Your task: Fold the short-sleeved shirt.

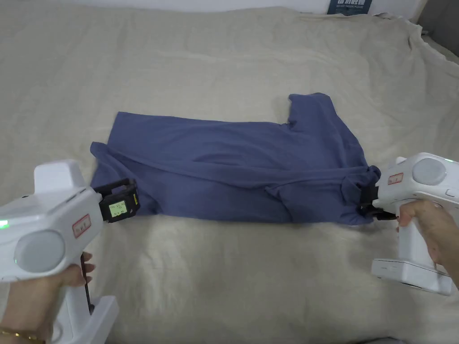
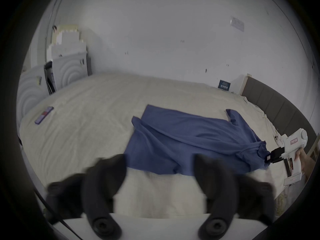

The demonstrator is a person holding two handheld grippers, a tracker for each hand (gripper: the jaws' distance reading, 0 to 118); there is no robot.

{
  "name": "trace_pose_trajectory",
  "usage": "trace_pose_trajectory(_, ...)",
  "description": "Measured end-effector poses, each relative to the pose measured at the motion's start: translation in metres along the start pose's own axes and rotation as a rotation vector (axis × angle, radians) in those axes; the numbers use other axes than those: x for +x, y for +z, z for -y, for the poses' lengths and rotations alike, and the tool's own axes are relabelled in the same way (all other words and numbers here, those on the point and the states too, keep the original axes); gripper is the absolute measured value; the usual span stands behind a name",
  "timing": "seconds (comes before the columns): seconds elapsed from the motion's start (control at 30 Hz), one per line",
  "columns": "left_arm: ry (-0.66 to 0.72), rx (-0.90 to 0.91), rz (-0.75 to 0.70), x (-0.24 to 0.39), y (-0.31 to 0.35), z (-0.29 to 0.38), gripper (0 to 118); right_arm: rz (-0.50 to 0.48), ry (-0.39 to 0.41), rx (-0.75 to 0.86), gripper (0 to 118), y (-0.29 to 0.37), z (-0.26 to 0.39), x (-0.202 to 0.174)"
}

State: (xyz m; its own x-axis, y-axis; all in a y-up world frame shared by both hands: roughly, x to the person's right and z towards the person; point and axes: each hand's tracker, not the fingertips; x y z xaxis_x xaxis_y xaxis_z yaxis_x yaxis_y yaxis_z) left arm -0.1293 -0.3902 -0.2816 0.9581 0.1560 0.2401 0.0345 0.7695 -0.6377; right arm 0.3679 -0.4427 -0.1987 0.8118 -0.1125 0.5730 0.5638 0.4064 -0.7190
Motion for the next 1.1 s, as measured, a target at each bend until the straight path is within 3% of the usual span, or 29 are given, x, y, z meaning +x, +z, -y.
trace_pose_trajectory(0.07,0.028,-0.028,-0.018,-0.007,-0.007,-0.013,115,-0.007,0.007,0.015,9,0.004,-0.002,0.001)
trace_pose_trajectory(0.1,0.037,-0.036,-0.021,-0.011,-0.012,-0.021,117,-0.011,0.012,0.020,9,0.007,-0.003,0.000)
trace_pose_trajectory(0.3,0.060,-0.209,-0.054,-0.040,-0.071,-0.061,117,-0.018,0.040,0.026,9,0.014,-0.008,-0.001)
trace_pose_trajectory(0.53,-0.121,-0.475,-0.201,-0.047,-0.138,-0.051,113,-0.004,0.080,0.016,9,0.009,-0.008,-0.004)
trace_pose_trajectory(0.63,-0.110,-0.511,-0.207,-0.046,-0.151,-0.042,91,-0.001,0.083,0.012,9,0.007,-0.007,-0.003)
trace_pose_trajectory(0.77,-0.090,-0.542,-0.178,-0.039,-0.157,-0.032,25,0.001,0.082,0.007,9,0.004,-0.007,-0.003)
trace_pose_trajectory(0.83,-0.071,-0.535,-0.164,-0.032,-0.156,-0.030,23,0.004,0.090,0.004,9,0.003,-0.007,-0.005)
trace_pose_trajectory(0.87,-0.086,-0.538,-0.157,-0.029,-0.155,-0.032,17,0.006,0.096,0.004,9,0.003,-0.007,-0.005)
trace_pose_trajectory(0.9,-0.126,-0.542,-0.143,-0.024,-0.154,-0.032,3,0.009,0.100,0.005,9,0.003,-0.006,-0.005)
trace_pose_trajectory(0.97,-0.176,-0.540,-0.157,-0.022,-0.149,-0.034,0,0.007,0.099,0.004,9,0.004,-0.006,-0.006)
trace_pose_trajectory(1.1,-0.082,-0.471,-0.132,-0.036,-0.125,-0.051,0,-0.004,0.100,0.011,9,0.015,-0.008,-0.004)
